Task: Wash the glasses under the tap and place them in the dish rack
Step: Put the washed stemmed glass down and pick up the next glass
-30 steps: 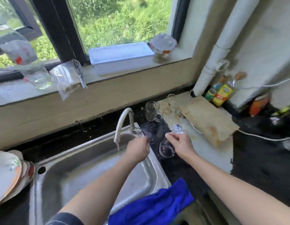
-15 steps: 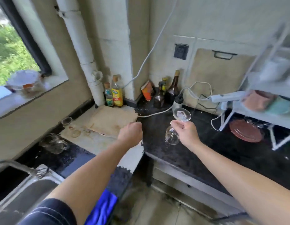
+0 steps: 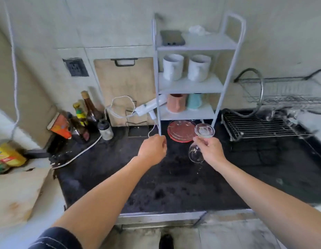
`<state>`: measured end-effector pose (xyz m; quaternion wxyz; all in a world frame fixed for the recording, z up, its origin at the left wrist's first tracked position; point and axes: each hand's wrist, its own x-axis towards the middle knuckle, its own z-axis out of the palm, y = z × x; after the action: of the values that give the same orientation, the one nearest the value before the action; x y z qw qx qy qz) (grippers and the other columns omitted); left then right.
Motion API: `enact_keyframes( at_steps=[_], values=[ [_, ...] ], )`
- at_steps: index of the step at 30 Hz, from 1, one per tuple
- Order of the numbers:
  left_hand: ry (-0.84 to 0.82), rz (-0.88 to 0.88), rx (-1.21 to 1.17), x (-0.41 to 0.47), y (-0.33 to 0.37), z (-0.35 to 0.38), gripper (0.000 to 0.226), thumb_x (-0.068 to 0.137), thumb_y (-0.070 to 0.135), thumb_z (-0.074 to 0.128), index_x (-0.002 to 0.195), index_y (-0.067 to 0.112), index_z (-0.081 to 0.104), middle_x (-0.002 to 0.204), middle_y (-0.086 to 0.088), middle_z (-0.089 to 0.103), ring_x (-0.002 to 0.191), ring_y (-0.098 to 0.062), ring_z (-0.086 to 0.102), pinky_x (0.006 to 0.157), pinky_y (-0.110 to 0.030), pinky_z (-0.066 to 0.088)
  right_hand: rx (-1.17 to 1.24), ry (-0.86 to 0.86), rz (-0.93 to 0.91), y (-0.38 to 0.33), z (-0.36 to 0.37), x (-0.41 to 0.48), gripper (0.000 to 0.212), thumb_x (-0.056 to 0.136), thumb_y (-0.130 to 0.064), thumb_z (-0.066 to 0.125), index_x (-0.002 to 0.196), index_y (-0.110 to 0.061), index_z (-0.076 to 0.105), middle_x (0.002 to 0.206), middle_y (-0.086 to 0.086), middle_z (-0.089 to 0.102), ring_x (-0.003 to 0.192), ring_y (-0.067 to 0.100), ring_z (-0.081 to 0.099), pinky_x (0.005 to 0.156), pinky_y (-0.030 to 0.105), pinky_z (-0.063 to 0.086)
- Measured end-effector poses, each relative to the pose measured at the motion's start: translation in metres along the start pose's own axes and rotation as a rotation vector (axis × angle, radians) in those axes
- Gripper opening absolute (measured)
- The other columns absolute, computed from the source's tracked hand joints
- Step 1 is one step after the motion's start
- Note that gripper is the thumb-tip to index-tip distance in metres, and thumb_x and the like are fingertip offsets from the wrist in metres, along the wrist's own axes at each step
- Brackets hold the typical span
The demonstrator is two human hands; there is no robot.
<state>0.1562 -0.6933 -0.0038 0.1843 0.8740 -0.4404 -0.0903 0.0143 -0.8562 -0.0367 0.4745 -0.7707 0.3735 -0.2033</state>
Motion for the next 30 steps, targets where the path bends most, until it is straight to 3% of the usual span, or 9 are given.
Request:
enact_keyframes(
  at_steps=[3,7,13,15,19,22,27,30],
  values=[
    [-0.042,0.103,-0.019,0.040,0.033,0.027,0.020,0.093,0.021,0.046,0.092,0.007,0.060,0.094,-0.011,0.061,0.086,-0.035,0.059,0.074,-0.042,0.049,-0.016,0.112,0.076,0.030,-0.036,0.019,0.030,0.091,-0.033,0.064,0.084,-0.007,0.075,0.082,0.008,0.073,0.082,0.019,0.068,0.080,0.037,0.049],
    [-0.112,0.251,-0.038,0.088,0.086,0.053,0.017,0.092,0.020,0.046,0.092,0.009,0.059,0.094,-0.011,0.060,0.086,-0.034,0.058,0.075,-0.042,0.047,-0.046,0.218,0.179,0.065,-0.086,0.040,0.028,0.091,-0.036,0.063,0.096,-0.010,0.074,0.088,0.003,0.072,0.087,0.018,0.067,0.085,0.037,0.051],
    [-0.132,0.400,-0.102,0.144,0.169,0.071,0.023,0.095,0.020,0.046,0.108,0.011,0.062,0.106,-0.009,0.058,0.094,-0.028,0.058,0.085,-0.039,0.048,-0.004,0.358,0.292,0.109,-0.161,0.059,0.030,0.091,-0.035,0.063,0.090,-0.006,0.071,0.082,0.004,0.070,0.078,0.017,0.064,0.077,0.033,0.047],
    [-0.075,0.440,-0.134,0.165,0.195,0.076,0.024,0.096,0.021,0.046,0.111,0.011,0.062,0.107,-0.007,0.056,0.095,-0.025,0.057,0.086,-0.036,0.048,-0.008,0.388,0.322,0.125,-0.188,0.069,0.035,0.092,-0.036,0.061,0.082,-0.003,0.068,0.074,0.005,0.066,0.072,0.018,0.061,0.072,0.034,0.044],
    [0.110,0.493,-0.159,0.206,0.250,0.092,0.030,0.096,0.022,0.048,0.121,0.011,0.058,0.117,-0.006,0.054,0.101,-0.022,0.055,0.092,-0.037,0.047,-0.007,0.432,0.420,0.170,-0.244,0.105,0.043,0.093,-0.042,0.057,0.082,-0.002,0.068,0.076,0.013,0.068,0.074,0.026,0.064,0.075,0.042,0.049],
    [0.275,0.539,-0.078,0.237,0.291,0.107,0.030,0.094,0.021,0.051,0.120,0.008,0.057,0.125,-0.012,0.052,0.113,-0.027,0.051,0.097,-0.041,0.046,0.009,0.450,0.471,0.205,-0.285,0.140,0.044,0.093,-0.041,0.057,0.081,0.000,0.067,0.075,0.020,0.066,0.063,0.027,0.058,0.065,0.040,0.046],
    [0.416,0.391,-0.076,0.281,0.339,0.135,0.045,0.096,0.022,0.048,0.135,0.002,0.042,0.139,-0.022,0.041,0.126,-0.036,0.045,0.103,-0.045,0.044,-0.017,0.414,0.459,0.241,-0.346,0.209,0.042,0.092,-0.038,0.059,0.061,-0.009,0.056,0.056,0.007,0.054,0.063,0.032,0.058,0.065,0.039,0.046],
    [0.416,0.310,-0.040,0.292,0.349,0.151,0.049,0.094,0.008,0.049,0.140,-0.006,0.036,0.149,-0.025,0.030,0.136,-0.037,0.036,0.107,-0.047,0.041,-0.034,0.397,0.423,0.253,-0.368,0.241,0.043,0.094,-0.034,0.058,0.061,-0.005,0.055,0.058,0.013,0.053,0.065,0.035,0.055,0.055,0.033,0.035]
  ],
)
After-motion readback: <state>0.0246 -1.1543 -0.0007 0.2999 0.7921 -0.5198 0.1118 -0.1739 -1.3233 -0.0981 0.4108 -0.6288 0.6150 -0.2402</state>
